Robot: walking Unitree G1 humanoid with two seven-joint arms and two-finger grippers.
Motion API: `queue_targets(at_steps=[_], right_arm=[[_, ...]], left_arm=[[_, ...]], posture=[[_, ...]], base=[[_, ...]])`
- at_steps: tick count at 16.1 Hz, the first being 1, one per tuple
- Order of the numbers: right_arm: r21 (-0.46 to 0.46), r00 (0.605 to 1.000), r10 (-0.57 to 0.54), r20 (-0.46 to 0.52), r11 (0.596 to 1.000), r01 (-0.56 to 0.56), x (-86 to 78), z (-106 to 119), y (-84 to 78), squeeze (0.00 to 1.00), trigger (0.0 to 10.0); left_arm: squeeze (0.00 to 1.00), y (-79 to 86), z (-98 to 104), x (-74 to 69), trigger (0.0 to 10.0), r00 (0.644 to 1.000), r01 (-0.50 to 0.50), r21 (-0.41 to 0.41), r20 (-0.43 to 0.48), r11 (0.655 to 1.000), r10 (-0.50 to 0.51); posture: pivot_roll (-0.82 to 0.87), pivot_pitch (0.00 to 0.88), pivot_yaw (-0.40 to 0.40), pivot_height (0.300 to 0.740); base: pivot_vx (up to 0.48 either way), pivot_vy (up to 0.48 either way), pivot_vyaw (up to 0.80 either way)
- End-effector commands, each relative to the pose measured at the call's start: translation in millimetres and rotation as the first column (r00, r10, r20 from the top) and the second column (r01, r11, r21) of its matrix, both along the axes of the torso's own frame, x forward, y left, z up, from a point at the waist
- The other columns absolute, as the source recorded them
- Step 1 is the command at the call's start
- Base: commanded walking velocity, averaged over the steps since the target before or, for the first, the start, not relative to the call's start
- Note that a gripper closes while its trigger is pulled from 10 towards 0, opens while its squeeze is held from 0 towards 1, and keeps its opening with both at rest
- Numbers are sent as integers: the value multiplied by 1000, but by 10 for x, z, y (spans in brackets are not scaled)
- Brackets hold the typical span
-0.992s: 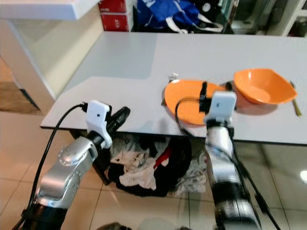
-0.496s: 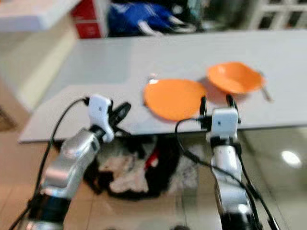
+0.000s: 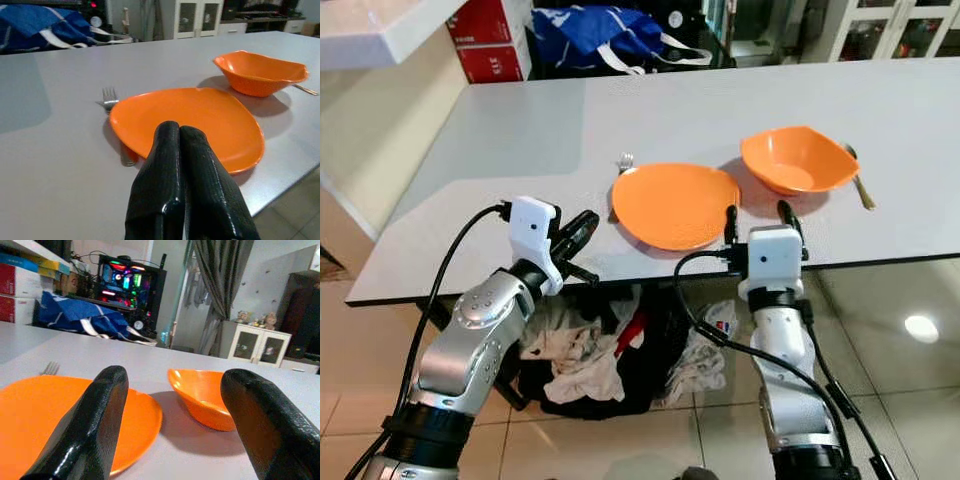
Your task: Setting the table
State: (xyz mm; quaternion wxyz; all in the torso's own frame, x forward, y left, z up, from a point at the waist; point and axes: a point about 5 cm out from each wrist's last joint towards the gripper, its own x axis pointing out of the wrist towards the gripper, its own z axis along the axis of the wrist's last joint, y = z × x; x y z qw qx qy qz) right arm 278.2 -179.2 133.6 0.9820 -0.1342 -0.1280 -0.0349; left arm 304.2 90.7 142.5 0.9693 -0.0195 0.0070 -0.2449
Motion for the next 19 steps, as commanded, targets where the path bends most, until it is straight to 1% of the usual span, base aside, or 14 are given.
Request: queue_targets(at_steps=[1, 4, 19], right_arm=[[-3, 1000, 20, 20, 1000, -20, 25, 67, 56, 0, 10000], [0, 999, 32, 8, 999, -32, 27, 42, 90, 0, 10000], [0, 999, 32, 8, 999, -32, 27, 42, 90, 0, 10000]], left_arm=[[0, 57, 15, 42, 10000, 999, -38, 0, 6, 999, 38], [0, 66, 20, 49, 10000, 998, -65, -15, 5, 998, 65], [0, 66, 20, 49, 10000, 998, -65, -15, 5, 998, 65]], posture=[[-127, 0, 102, 736], [-124, 0, 101, 736], [-124, 0, 101, 736]], base=[[0, -446, 0], [271, -393, 0], [274, -390, 0]])
